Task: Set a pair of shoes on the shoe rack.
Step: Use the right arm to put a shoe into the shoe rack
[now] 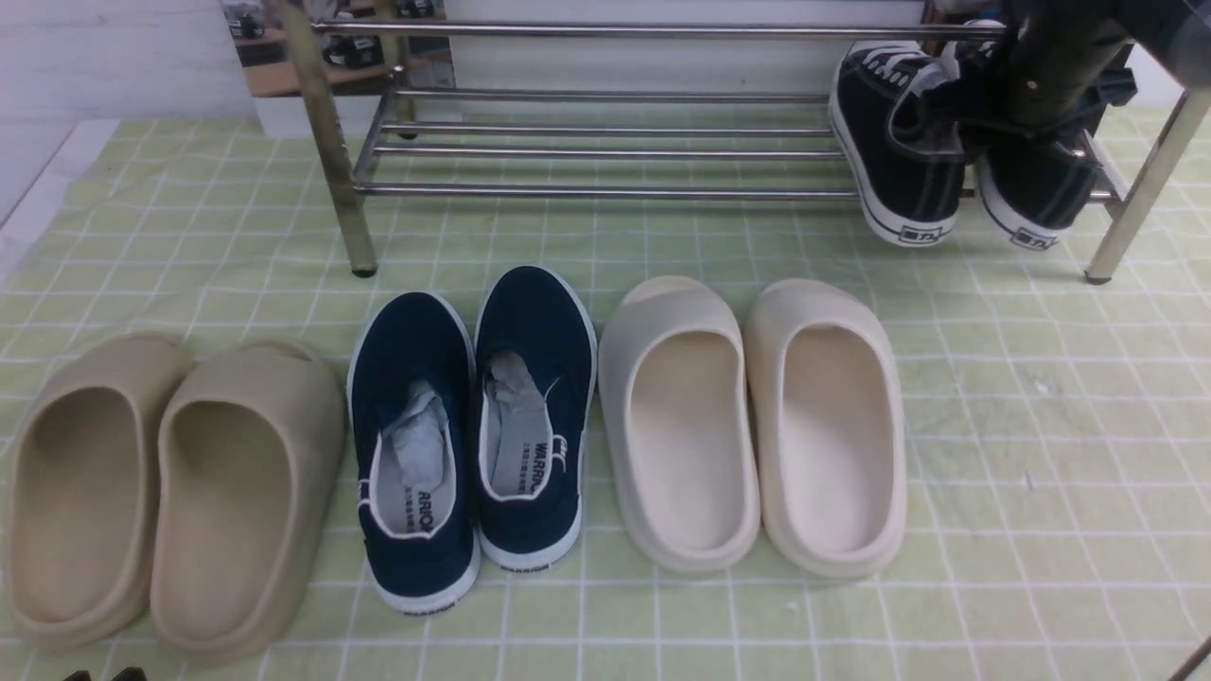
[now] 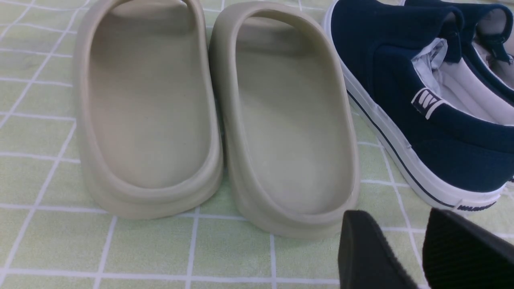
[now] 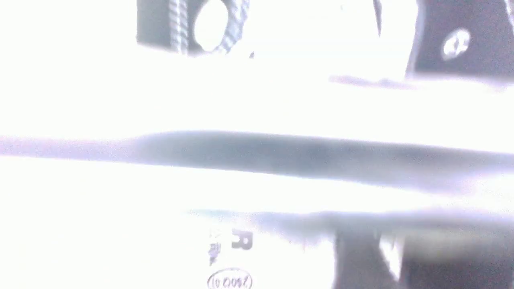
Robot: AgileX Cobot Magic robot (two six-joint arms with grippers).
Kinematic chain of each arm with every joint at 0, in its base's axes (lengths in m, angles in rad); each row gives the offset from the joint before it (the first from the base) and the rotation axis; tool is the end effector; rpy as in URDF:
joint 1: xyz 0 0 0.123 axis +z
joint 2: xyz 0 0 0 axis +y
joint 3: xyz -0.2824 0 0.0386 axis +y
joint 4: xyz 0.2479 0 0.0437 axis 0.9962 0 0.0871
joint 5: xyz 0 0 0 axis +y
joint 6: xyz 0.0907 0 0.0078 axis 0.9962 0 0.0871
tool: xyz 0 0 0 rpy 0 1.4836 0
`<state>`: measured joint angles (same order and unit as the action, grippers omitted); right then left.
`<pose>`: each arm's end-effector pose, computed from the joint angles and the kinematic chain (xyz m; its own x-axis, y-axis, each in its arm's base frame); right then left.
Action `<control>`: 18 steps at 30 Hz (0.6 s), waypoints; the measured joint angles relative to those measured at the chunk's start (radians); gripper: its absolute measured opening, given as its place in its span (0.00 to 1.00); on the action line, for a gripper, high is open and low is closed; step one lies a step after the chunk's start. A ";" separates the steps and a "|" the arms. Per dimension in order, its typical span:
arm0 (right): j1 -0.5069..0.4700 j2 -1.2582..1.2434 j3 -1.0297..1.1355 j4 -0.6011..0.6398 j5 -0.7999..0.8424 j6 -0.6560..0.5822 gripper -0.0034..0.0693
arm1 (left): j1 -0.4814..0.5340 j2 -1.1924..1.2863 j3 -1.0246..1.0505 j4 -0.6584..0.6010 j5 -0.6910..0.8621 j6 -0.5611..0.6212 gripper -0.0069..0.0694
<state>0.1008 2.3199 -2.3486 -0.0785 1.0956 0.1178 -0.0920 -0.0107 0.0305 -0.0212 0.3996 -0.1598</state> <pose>0.5157 0.0458 0.2789 -0.8277 -0.0018 -0.5612 0.0060 0.9999 -0.0120 0.0516 -0.0055 0.1676 -0.3372 -0.1480 -0.9297 0.0401 0.9844 -0.1713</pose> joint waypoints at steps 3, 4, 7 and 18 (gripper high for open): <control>0.000 -0.085 0.084 0.006 -0.012 -0.012 0.72 | 0.000 0.000 0.000 0.000 0.000 0.000 0.40; 0.000 -0.115 0.118 0.010 -0.012 -0.023 0.72 | 0.000 0.000 0.000 0.000 0.000 0.000 0.40; 0.000 -0.198 0.220 0.010 -0.008 -0.061 0.71 | 0.000 0.000 0.000 0.000 0.000 0.000 0.40; 0.000 -0.254 0.467 -0.072 -0.140 -0.095 0.64 | 0.000 0.000 0.000 0.000 0.000 0.000 0.40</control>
<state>0.1008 2.0659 -1.8816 -0.1502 0.9553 0.0227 -0.0920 -0.0107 0.0305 -0.0212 0.3996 -0.1598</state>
